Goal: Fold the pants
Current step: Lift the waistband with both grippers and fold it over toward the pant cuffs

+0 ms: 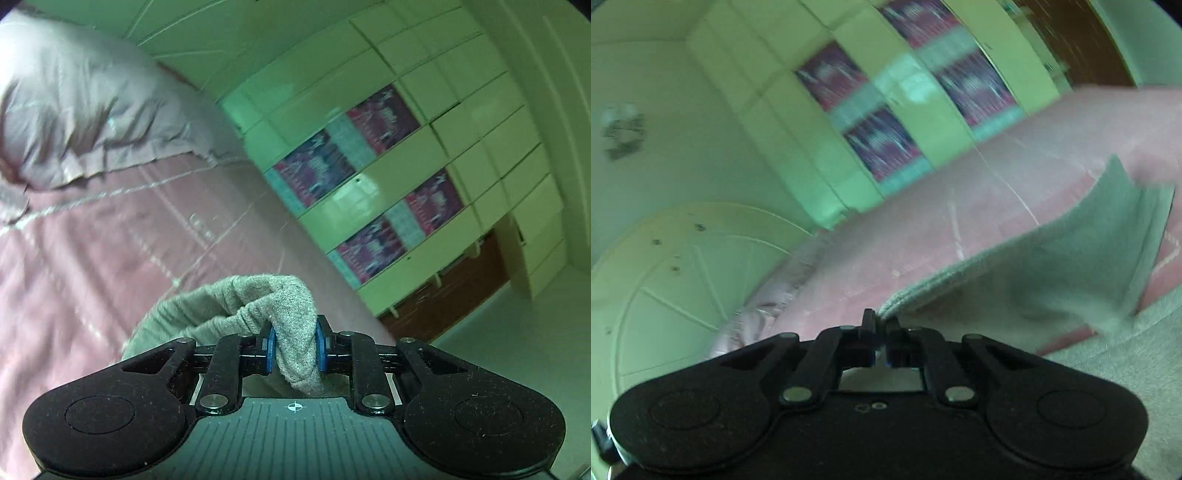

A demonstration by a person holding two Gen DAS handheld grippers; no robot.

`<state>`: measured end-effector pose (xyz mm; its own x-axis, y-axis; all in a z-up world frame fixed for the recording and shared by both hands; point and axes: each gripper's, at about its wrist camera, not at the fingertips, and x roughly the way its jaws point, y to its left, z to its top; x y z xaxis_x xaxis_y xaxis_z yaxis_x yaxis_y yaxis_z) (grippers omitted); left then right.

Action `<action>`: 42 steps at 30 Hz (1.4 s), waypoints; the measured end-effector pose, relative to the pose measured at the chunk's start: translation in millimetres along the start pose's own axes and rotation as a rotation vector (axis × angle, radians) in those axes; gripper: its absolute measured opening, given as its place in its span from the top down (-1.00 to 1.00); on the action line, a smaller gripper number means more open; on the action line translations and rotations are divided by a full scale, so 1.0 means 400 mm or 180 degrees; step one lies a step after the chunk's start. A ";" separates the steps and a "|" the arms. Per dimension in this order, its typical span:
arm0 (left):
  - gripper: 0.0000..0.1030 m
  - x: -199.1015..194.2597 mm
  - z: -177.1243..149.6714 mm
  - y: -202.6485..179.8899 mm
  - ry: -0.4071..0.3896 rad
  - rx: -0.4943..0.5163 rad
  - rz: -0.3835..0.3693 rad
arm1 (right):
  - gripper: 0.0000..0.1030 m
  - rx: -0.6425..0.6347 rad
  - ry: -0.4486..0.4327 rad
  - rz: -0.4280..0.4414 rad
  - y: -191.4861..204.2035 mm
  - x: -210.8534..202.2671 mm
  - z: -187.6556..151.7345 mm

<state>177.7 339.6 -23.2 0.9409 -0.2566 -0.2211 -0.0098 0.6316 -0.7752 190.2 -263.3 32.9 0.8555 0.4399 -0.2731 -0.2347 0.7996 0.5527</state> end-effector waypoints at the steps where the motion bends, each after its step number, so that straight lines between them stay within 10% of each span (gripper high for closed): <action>1: 0.59 -0.004 0.009 0.010 0.0083 0.0035 -0.0012 | 1.00 -0.0067 0.0001 0.0017 0.003 -0.027 -0.031; 6: 0.59 0.019 -0.102 0.133 0.0992 0.0302 0.0827 | 1.00 0.0455 0.1157 -0.0503 -0.152 0.047 -0.263; 11: 0.58 0.019 -0.103 0.132 0.0837 0.0183 0.0793 | 0.50 0.0731 0.0787 -0.0468 -0.163 0.018 -0.259; 16: 0.58 0.053 -0.081 0.122 0.0910 0.0352 0.0875 | 1.00 0.0554 0.1042 -0.0504 -0.133 0.066 -0.227; 21: 0.59 0.007 -0.036 0.072 0.0681 0.0707 0.0708 | 1.00 0.0269 0.0598 -0.0187 -0.039 -0.029 -0.193; 24: 0.59 0.020 -0.073 0.113 0.1001 0.0747 0.0951 | 1.00 0.0372 0.1111 -0.0576 -0.093 0.025 -0.263; 30: 0.54 -0.011 -0.099 0.093 0.0787 0.0794 0.0969 | 0.74 0.0660 0.0917 -0.0444 -0.108 -0.005 -0.253; 34: 0.53 -0.004 -0.105 0.075 0.0725 0.0845 0.1022 | 1.00 0.0504 0.1038 -0.0486 -0.102 0.007 -0.235; 39: 0.65 -0.039 -0.061 0.002 0.0184 0.0919 0.0601 | 1.00 0.0227 0.0331 -0.0192 -0.011 -0.049 -0.145; 42: 0.65 -0.018 -0.076 0.033 0.0413 0.0966 0.0837 | 1.00 0.0158 0.0431 -0.0263 -0.037 -0.034 -0.175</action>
<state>160.4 327.4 -49.9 0.8690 -0.1357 -0.4758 -0.1254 0.8698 -0.4771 149.9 -252.6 -26.6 0.8002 0.4273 -0.4209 -0.1403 0.8156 0.5613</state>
